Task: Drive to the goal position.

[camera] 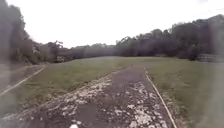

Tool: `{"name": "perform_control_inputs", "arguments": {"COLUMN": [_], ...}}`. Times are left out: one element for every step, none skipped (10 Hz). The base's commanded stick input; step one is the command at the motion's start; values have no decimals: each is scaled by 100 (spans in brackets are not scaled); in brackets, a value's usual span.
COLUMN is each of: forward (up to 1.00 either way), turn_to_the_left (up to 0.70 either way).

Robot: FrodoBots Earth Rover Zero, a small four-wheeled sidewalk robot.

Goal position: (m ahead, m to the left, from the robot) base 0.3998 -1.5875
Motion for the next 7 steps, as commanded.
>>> {"name": "perform_control_inputs", "arguments": {"forward": [0, 0, 0, 0, 2, 12, 45], "turn_to_the_left": [0, 0, 0, 0, 0, 0, 0]}}
